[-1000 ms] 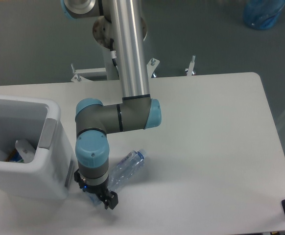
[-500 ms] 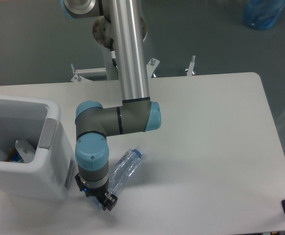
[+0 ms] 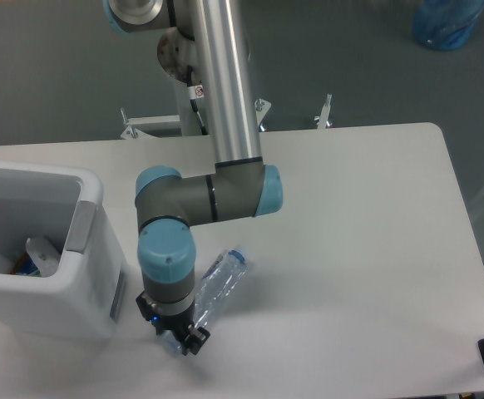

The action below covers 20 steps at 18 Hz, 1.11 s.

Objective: Place the trash in the trash can
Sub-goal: 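Lift the bottle and swing it over the white bin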

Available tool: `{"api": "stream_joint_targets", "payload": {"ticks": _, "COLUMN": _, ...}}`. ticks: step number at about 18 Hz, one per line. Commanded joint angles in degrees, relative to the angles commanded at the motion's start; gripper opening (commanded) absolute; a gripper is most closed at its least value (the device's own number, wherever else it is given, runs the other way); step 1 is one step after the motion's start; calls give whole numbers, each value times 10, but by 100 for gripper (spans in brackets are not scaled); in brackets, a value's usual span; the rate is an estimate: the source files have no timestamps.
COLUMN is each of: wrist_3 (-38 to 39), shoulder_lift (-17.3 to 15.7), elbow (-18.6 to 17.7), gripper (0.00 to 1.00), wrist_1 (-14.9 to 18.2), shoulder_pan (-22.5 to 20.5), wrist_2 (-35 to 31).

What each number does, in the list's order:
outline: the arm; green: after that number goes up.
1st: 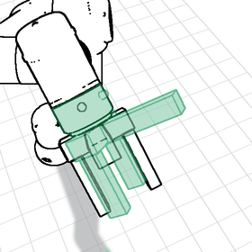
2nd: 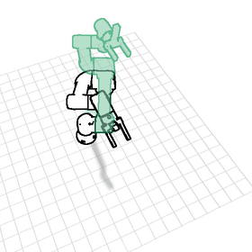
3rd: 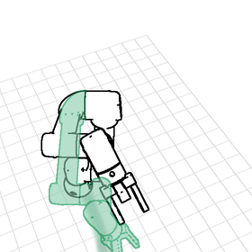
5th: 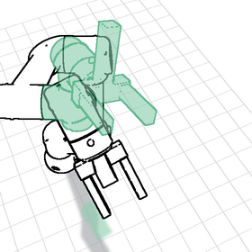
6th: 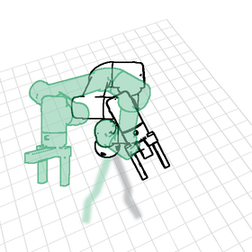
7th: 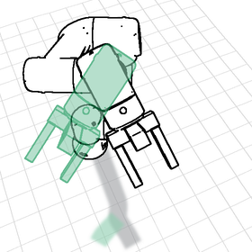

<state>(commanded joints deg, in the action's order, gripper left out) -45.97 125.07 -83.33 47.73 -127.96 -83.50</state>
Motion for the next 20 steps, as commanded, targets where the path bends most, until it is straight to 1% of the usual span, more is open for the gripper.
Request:
{"api": "stream_joint_targets", "payload": {"ticks": 2, "wrist_3": 1, "shoulder_lift": -4, "elbow": 23, "gripper": 27, "wrist_1": 0, "shoulder_pan": -15, "wrist_2": 27}}
{"api": "stream_joint_targets", "payload": {"ticks": 4, "wrist_3": 9, "shoulder_lift": -13, "elbow": 42, "gripper": 27, "wrist_1": 1, "shoulder_pan": -35, "wrist_2": 74}}
{"api": "stream_joint_targets", "payload": {"ticks": 6, "wrist_3": 29, "shoulder_lift": -29, "elbow": 50, "gripper": 26, "wrist_1": 1, "shoulder_pan": -48, "wrist_2": 125}}
{"api": "stream_joint_targets", "payload": {"ticks": 8, "wrist_3": 66, "shoulder_lift": -49, "elbow": 61, "gripper": 25, "wrist_1": 1, "shoulder_pan": -67, "wrist_2": 190}}
{"api": "stream_joint_targets", "payload": {"ticks": 10, "wrist_3": 110, "shoulder_lift": -63, "elbow": 76, "gripper": 24, "wrist_1": 0, "shoulder_pan": -83, "wrist_2": 271}}
{"api": "stream_joint_targets", "payload": {"ticks": 13, "wrist_3": 187, "shoulder_lift": -69, "elbow": 120, "gripper": 24, "wrist_1": 0, "shoulder_pan": -110, "wrist_2": 383}}
{"api": "stream_joint_targets", "payload": {"ticks": 15, "wrist_3": 223, "shoulder_lift": -78, "elbow": 154, "gripper": 24, "wrist_1": -2, "shoulder_pan": -116, "wrist_2": 414}}
{"api": "stream_joint_targets", "payload": {"ticks": 17, "wrist_3": 239, "shoulder_lift": -90, "elbow": 181, "gripper": 24, "wrist_1": -2, "shoulder_pan": -116, "wrist_2": 437}}
{"api": "stream_joint_targets", "payload": {"ticks": 20, "wrist_3": 250, "shoulder_lift": -105, "elbow": 206, "gripper": 24, "wrist_1": -3, "shoulder_pan": -113, "wrist_2": 492}}
